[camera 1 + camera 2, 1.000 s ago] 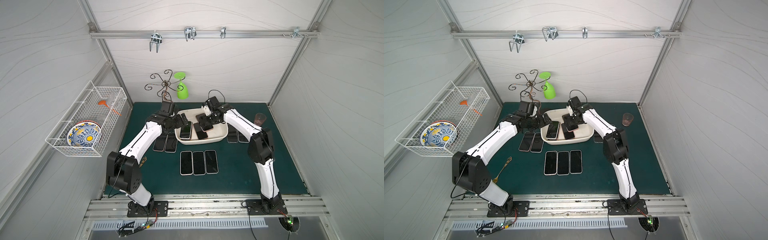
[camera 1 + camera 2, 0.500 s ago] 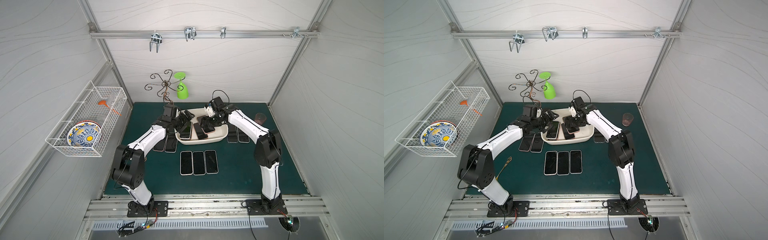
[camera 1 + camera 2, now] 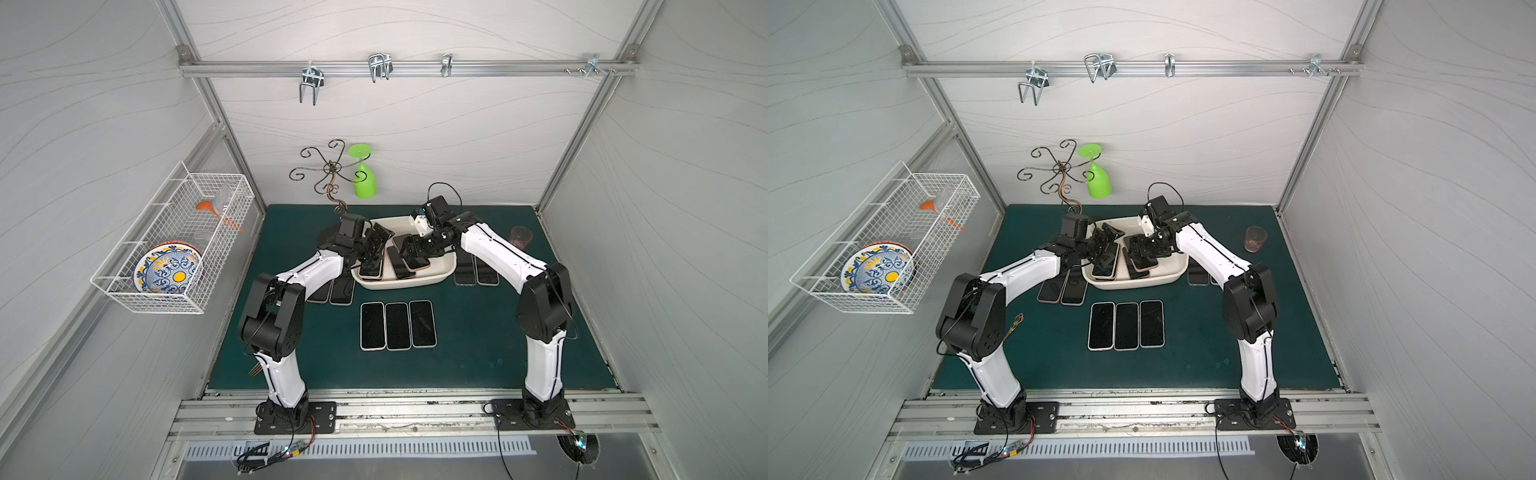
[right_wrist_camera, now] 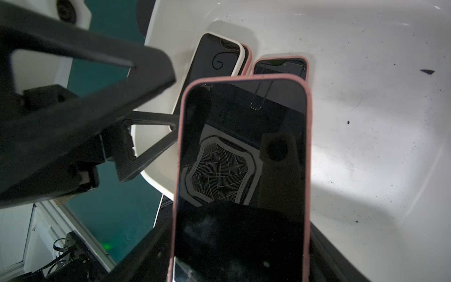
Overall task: Take the phone out of the storage box
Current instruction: Pick up the phone from the storage box.
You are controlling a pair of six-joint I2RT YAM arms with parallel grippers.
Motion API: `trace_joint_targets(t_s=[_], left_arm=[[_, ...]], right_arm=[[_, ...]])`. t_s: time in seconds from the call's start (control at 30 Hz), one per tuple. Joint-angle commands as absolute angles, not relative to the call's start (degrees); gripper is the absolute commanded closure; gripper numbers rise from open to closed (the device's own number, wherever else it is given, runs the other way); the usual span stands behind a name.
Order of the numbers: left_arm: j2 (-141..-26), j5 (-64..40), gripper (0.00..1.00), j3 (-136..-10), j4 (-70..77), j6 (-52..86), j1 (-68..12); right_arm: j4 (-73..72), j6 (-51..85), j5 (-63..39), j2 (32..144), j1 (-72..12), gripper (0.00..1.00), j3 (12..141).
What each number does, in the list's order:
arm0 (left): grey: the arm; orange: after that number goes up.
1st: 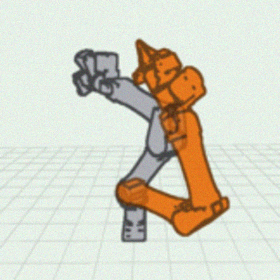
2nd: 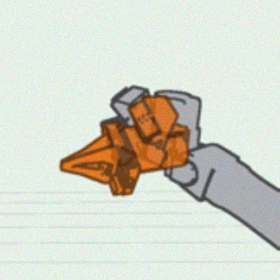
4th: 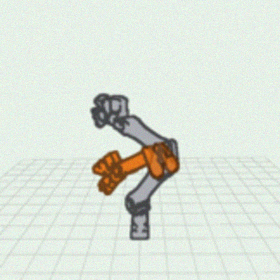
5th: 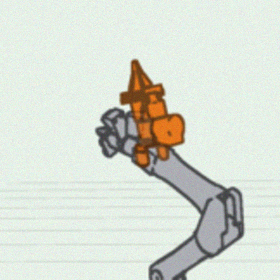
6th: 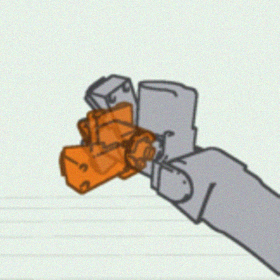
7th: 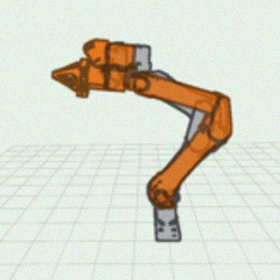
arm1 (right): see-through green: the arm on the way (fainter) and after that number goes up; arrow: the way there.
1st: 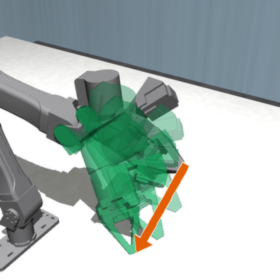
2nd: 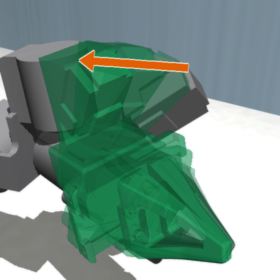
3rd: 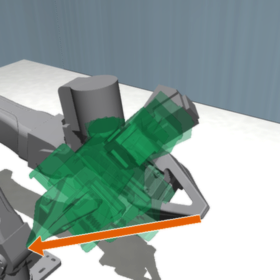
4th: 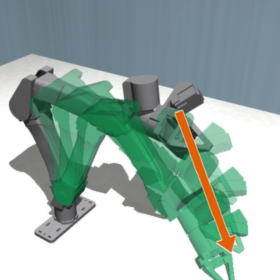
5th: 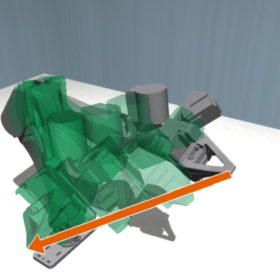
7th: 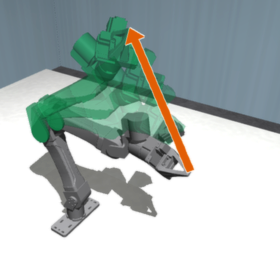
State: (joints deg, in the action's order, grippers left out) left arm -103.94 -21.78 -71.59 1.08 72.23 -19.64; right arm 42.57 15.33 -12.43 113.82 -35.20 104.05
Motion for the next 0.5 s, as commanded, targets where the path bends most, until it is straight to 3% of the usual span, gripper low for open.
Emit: trace_joint_targets(t_s=[0.0, 0.2, 0.47], left_arm=[[-106.0, -22.0, 0.09, -73.4, 8.9, 77.3, -21.3], [-105.6, -21.4, 0.27, -70.2, 14.6, 80.9, -22.8], [-102.6, -20.5, 0.64, -66.9, 16.3, 80.2, -22.8]], right_arm=[[39.8, 16.4, -14.2, 110.3, -35.7, 0.71, 104.1], [39.2, 17.1, -14.9, 110.5, -35.7, 0.70, 103.7], [39.3, 17.5, -15.1, 111.2, -35.7, 0.69, 104.0]])
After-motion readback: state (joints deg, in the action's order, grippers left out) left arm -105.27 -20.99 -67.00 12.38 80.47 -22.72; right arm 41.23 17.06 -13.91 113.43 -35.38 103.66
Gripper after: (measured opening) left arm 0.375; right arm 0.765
